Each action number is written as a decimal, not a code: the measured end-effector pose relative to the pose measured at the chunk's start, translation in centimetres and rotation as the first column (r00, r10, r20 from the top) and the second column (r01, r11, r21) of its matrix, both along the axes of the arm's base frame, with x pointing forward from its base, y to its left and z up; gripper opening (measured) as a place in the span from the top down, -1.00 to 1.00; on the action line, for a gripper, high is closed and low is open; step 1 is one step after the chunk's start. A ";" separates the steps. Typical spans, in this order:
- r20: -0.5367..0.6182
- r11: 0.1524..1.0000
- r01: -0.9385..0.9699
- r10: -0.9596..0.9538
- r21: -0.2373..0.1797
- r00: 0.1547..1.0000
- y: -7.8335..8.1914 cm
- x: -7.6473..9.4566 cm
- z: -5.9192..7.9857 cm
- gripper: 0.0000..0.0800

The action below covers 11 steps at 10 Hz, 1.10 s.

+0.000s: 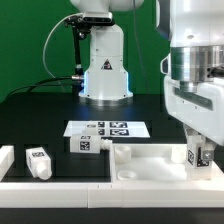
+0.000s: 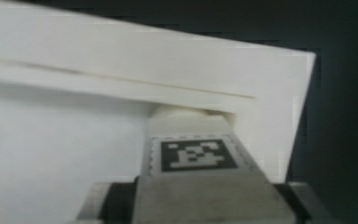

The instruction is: Assemble one leg

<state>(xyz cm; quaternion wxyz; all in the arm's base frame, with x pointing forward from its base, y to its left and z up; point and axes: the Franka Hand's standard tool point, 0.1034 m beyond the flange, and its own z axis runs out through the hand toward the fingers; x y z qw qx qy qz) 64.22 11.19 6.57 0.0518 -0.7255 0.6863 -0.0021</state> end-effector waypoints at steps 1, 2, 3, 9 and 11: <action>-0.008 0.993 0.115 -0.115 0.009 0.993 0.1 0.0 0.0 0.28; -0.015 0.974 0.225 -0.225 0.021 0.974 0.2 0.0 0.0 0.28; -0.022 0.949 0.314 -0.313 0.028 0.949 0.1 0.0 0.0 0.28; -0.003 0.954 0.296 -0.296 0.056 0.955 1.2 0.4 2.4 -0.30; 0.000 0.957 0.284 -0.285 0.055 0.959 1.2 0.4 2.4 -0.61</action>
Offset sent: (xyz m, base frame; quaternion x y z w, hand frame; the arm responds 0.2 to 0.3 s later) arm 0.0094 -0.0003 0.0057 0.0432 -0.0267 0.2766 0.9596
